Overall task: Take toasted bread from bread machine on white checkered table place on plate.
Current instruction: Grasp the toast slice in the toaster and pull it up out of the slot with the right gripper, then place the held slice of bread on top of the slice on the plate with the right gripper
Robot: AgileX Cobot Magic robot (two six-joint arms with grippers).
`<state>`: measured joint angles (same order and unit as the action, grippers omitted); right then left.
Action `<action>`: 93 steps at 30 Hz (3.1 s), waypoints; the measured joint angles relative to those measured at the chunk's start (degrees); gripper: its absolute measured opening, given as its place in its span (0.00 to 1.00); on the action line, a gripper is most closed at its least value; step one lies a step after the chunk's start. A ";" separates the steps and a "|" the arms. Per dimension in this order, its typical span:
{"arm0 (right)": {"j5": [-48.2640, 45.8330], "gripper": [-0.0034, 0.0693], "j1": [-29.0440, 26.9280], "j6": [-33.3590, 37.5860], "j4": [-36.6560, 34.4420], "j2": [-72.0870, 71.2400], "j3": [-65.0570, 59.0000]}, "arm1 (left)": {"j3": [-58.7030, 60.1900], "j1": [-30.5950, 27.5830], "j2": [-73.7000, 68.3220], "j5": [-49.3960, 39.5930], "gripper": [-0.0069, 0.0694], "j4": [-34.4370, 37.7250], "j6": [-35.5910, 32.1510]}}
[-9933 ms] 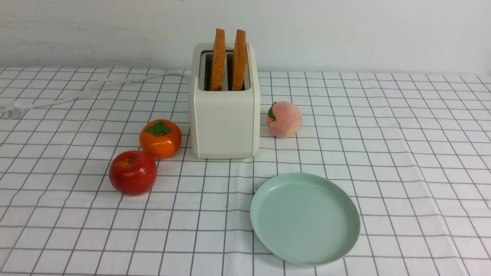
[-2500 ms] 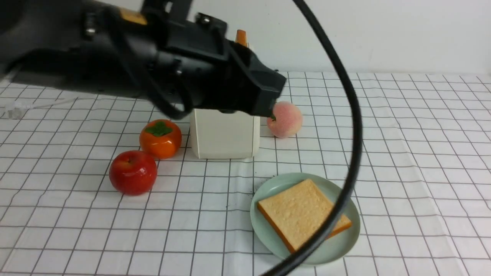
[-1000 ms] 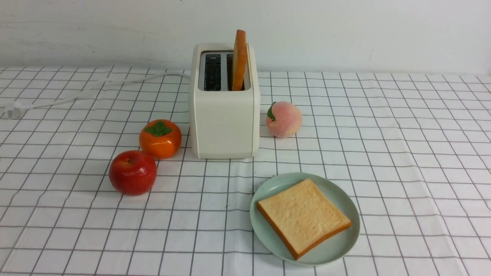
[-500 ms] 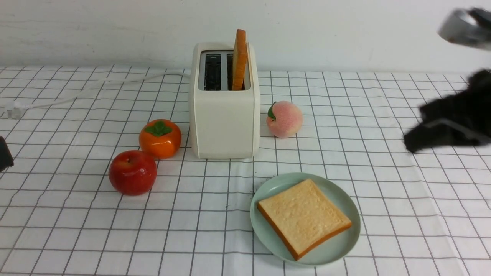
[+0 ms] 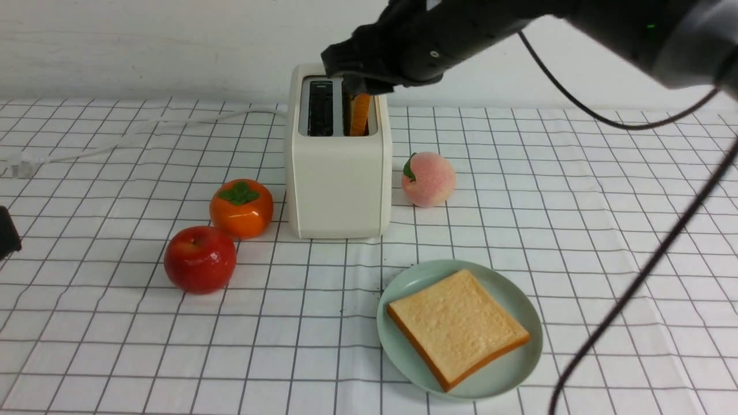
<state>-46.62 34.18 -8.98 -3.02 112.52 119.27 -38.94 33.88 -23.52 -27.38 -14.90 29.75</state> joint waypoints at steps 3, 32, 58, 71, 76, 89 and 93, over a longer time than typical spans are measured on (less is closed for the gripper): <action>2.33 0.66 0.00 -4.30 6.14 5.04 5.20 | 0.00 0.00 0.00 0.06 0.07 0.00 0.00; 17.17 0.51 -1.26 -27.52 21.36 15.53 6.71 | 0.05 0.00 0.00 -1.87 0.07 0.00 0.00; 17.44 0.15 -1.26 -27.39 20.93 10.73 6.71 | 0.05 0.00 0.00 -2.06 0.08 0.01 -0.06; -0.79 0.15 -0.77 -9.33 15.10 -9.29 7.08 | 0.05 0.00 0.00 -2.06 0.08 0.01 -0.06; -23.02 0.15 -2.69 0.80 10.18 -14.98 7.21 | 0.05 0.00 -0.01 -2.06 0.08 0.06 -0.06; -23.07 0.15 -16.08 1.73 4.81 -41.77 -33.65 | 0.05 0.00 -0.01 -2.48 0.08 0.06 -0.06; -13.37 0.15 -21.64 6.33 -9.64 -47.99 -50.82 | 0.05 0.00 -0.01 -2.52 0.08 0.06 -0.06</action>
<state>-59.99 12.54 -2.65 -12.66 64.53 68.45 -38.89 33.88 -23.53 -29.91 -14.84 29.70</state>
